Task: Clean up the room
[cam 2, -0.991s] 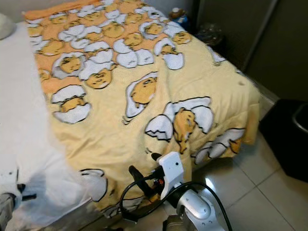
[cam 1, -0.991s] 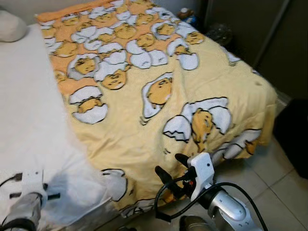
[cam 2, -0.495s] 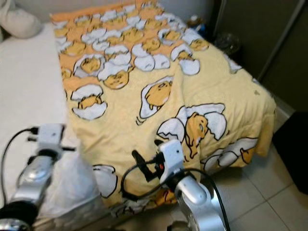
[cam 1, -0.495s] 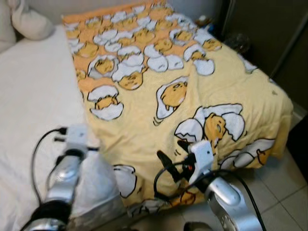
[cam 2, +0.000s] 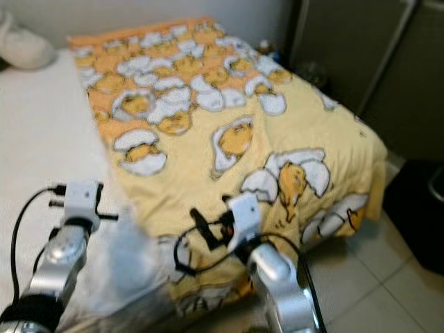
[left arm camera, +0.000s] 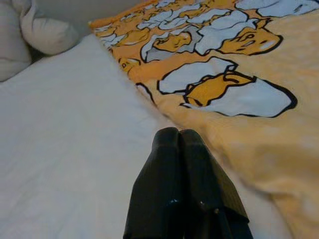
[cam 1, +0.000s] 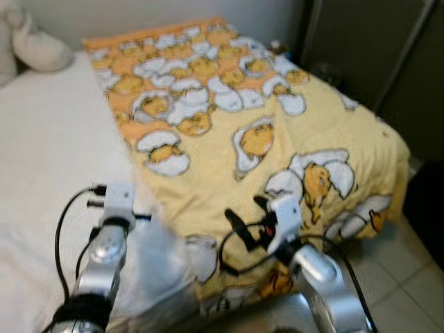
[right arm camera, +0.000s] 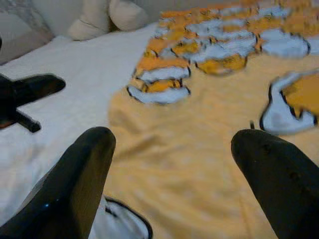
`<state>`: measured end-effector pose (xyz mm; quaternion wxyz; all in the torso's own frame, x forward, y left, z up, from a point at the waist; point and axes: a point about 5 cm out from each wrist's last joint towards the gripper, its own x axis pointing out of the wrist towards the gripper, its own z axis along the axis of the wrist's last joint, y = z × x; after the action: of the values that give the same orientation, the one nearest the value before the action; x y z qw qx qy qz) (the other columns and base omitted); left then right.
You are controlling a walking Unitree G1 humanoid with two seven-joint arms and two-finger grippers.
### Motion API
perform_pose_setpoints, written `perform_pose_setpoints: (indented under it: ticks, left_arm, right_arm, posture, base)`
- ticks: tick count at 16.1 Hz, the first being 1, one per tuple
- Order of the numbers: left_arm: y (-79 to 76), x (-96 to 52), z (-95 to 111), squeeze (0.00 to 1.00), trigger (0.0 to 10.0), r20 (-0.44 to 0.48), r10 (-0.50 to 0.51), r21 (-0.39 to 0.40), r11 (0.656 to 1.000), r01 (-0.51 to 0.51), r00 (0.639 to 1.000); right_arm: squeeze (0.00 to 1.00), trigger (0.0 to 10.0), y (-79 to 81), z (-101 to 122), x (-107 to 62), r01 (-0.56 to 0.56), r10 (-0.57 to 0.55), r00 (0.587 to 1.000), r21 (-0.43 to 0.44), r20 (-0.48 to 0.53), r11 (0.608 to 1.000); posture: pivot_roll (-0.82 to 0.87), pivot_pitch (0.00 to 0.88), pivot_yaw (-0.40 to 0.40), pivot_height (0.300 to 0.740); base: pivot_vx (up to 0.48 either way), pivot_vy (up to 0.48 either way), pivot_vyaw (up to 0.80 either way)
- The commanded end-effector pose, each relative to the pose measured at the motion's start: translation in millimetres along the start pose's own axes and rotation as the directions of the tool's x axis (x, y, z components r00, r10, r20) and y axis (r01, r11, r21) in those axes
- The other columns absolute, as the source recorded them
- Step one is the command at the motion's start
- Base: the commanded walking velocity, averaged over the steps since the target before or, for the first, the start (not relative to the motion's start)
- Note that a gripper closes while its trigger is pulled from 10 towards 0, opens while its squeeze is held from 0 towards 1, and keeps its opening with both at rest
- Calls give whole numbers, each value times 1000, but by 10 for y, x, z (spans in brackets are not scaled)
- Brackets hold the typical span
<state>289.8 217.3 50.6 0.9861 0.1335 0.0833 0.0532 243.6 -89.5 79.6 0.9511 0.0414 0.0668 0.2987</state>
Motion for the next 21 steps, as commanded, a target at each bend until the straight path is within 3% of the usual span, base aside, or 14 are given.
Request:
perform_pose_setpoints:
  ticks: [1,9,13,16,21]
  left_arm:
    - [-47,7,53,0,10000,10,-19,-1,1000,19,1000]
    - [-197,11,122,0,10000,10,-24,-24,999,24,1000]
    - [-243,7,5,0,10000,-83,-57,-26,998,55,995]
    - [-515,31,-11,0,10000,-100,-212,-15,977,212,972]
    - [-930,132,-44,0,10000,-224,-344,-1,936,353,912]
  right_arm:
    - [0,10000,-31,-17,-9,8,-8,1000,-14,-3,1000]
    - [0,10000,-45,-49,-14,20,-20,1000,-10,-4,1000]
    - [0,10000,-16,-62,-37,13,-13,1000,-6,-7,1000]
    - [0,10000,45,-54,-104,11,-11,1000,11,-3,1000]
    - [0,10000,146,-59,-326,-2,2,999,22,-33,1000]
  posture:
    - [-132,0,90,740]
    - [-143,0,91,740]
    - [-140,0,88,740]
    - [-132,34,79,740]
    - [-185,134,77,740]
  base:
    - [0,0,0]
    - [279,-309,198]
    - [0,0,0]
    - [0,0,0]
    - [0,0,0]
